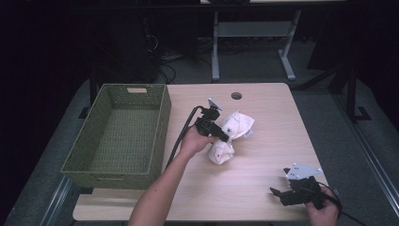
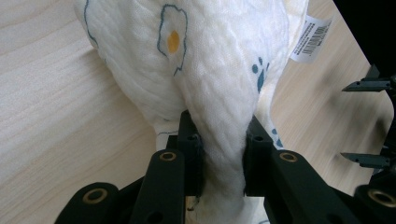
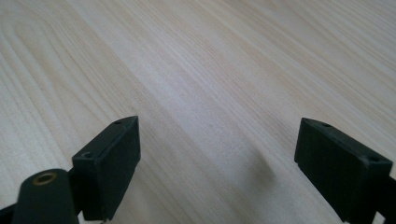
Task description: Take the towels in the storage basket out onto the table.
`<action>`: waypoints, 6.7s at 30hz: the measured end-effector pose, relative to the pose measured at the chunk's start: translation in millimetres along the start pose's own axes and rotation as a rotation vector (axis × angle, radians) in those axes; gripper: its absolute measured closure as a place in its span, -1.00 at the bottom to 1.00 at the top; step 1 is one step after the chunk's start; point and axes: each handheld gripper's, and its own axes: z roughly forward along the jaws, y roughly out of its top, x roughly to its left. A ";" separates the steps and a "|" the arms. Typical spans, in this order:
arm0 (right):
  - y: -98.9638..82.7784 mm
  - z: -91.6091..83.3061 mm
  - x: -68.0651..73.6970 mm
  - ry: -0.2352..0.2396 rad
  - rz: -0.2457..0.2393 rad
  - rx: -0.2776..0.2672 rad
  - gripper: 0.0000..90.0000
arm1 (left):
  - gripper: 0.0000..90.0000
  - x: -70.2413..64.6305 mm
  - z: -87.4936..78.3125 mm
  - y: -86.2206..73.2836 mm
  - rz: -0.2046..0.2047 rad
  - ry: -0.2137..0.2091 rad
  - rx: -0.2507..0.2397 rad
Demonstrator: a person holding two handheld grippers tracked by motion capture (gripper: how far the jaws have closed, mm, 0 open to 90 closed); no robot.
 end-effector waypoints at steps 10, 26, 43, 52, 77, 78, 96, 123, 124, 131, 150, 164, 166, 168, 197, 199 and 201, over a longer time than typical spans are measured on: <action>-0.1 -0.1 0.0 0.000 0.000 -0.002 -0.69 | 0.64 0.3 14.5 1.2 -0.020 0.013 -0.002; -0.7 -0.9 -0.7 -0.001 -0.004 -0.001 -0.69 | 0.55 -3.3 39.7 -0.4 -0.010 0.036 0.014; -0.4 -1.4 -0.3 -0.002 -0.005 -0.001 -0.69 | 0.21 -6.2 51.4 -3.4 -0.008 0.039 0.018; -0.3 -1.7 0.5 0.000 -0.003 -0.005 -0.69 | 0.09 -5.7 49.3 -3.9 -0.012 0.025 -0.005; -1.1 -1.1 -0.7 -0.005 -0.007 0.006 -0.69 | -0.22 -10.1 35.6 -8.1 0.006 0.018 -0.069; -1.0 -0.9 -0.5 -0.004 -0.005 0.006 -0.69 | -0.22 -9.5 34.9 -8.3 0.011 0.020 -0.068; -2.7 -0.9 -1.6 0.001 0.001 0.011 -0.69 | -0.36 -14.2 14.2 -19.1 0.043 0.008 -0.115; -2.4 0.5 -2.7 0.000 0.019 0.016 -0.69 | -0.38 -11.0 -5.8 -48.7 0.072 -0.007 -0.139; -2.5 0.4 -2.7 -0.003 0.016 0.016 -0.69 | -0.38 -9.7 -7.0 -50.9 0.074 -0.007 -0.134; -2.1 1.3 -2.6 -0.004 0.014 0.019 -0.69 | -0.38 -10.7 -10.1 -63.0 0.087 0.013 -0.155; -0.9 1.6 -1.5 -0.005 0.007 0.014 -0.69 | -0.40 -21.6 -10.1 -89.1 0.128 -0.023 -0.151; -0.6 1.8 -0.7 -0.006 0.015 0.014 -0.69 | -0.40 -24.5 -12.0 -105.9 0.145 -0.049 -0.155; -0.5 1.8 -0.3 -0.005 0.015 0.017 -0.69 | -0.40 -24.4 -12.7 -108.8 0.142 -0.056 -0.158; -0.4 2.0 -0.4 -0.007 0.012 0.020 -0.69 | -0.40 -24.9 -13.0 -112.3 0.143 -0.058 -0.154; 1.1 0.6 2.7 -0.006 -0.009 0.011 -0.69 | -0.40 -29.5 -19.4 -179.2 0.188 -0.037 -0.190; 1.2 1.1 2.2 -0.004 -0.011 0.014 -0.69 | -0.40 -31.6 -20.5 -185.8 0.202 -0.031 -0.179; 1.2 0.8 1.3 -0.005 -0.008 0.007 -0.69 | -0.40 -32.1 -22.4 -191.3 0.213 -0.028 -0.185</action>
